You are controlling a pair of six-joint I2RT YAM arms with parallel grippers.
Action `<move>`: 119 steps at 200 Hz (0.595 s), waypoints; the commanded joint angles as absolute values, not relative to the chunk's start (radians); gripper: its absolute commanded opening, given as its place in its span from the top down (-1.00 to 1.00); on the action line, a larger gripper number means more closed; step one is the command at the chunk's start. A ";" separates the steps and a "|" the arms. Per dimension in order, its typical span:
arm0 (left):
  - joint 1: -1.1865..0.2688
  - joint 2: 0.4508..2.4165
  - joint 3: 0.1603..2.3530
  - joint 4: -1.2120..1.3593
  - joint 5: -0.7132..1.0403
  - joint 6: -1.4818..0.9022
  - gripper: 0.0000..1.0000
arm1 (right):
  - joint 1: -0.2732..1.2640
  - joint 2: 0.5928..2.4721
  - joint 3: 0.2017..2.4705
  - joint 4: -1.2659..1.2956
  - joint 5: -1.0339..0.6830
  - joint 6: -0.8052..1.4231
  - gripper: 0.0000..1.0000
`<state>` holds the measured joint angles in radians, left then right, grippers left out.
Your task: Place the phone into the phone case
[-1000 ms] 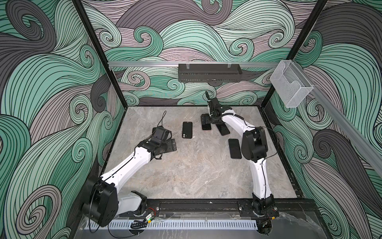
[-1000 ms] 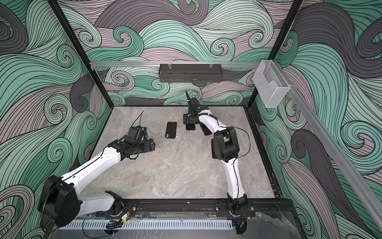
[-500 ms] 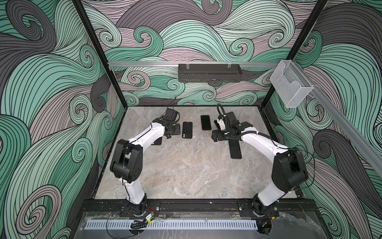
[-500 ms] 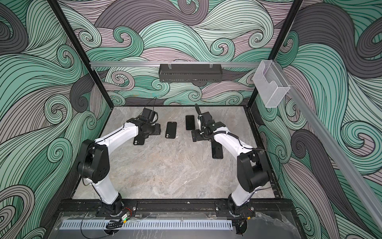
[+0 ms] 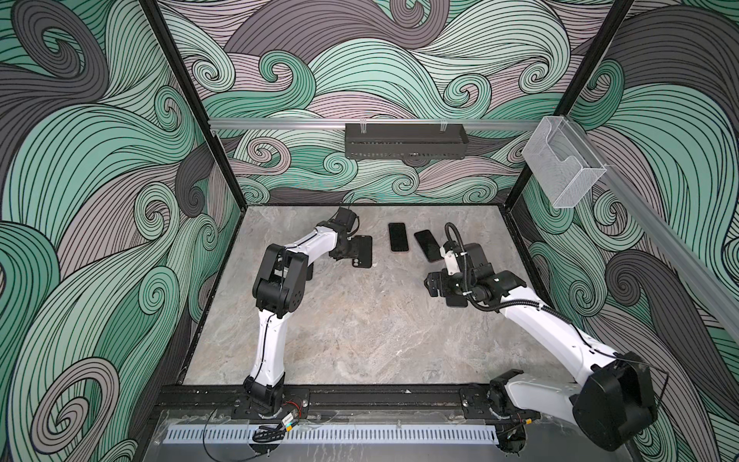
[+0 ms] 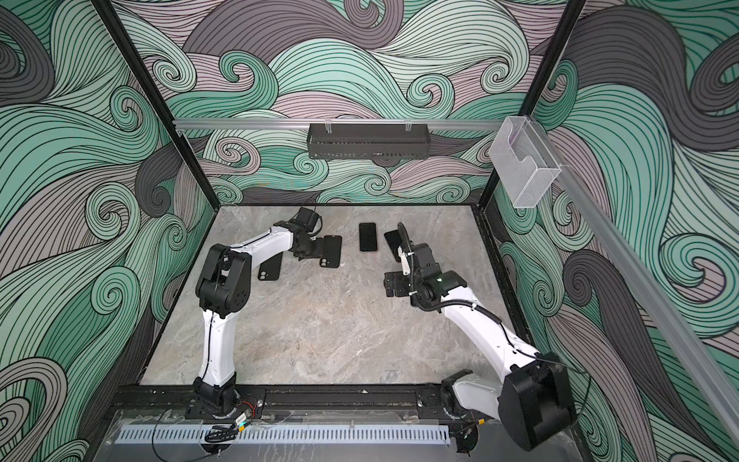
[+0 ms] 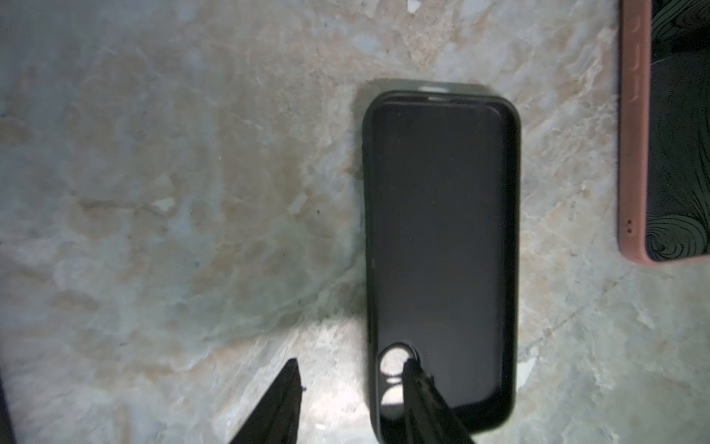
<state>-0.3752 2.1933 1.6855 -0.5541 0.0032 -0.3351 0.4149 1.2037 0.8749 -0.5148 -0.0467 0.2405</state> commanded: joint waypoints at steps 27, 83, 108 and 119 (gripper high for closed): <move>-0.369 2.272 1.776 -0.596 0.022 -0.292 0.17 | 0.413 1.158 0.847 -0.521 -0.002 0.256 -0.87; -0.370 2.318 1.815 -0.614 0.018 -0.282 0.47 | 0.413 1.102 0.847 -0.569 0.007 0.268 -0.84; -0.371 2.331 1.830 -0.632 -0.002 -0.279 0.50 | 0.413 1.082 0.845 -0.580 0.020 0.268 -0.85; -0.371 2.333 1.830 -0.637 -0.007 -0.274 0.55 | 0.413 1.080 0.843 -0.581 0.022 0.267 -0.85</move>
<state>-0.3752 2.3013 1.8072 -0.5827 0.0097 -0.2947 0.4149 1.0939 0.8547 -0.5526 -0.0059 0.2554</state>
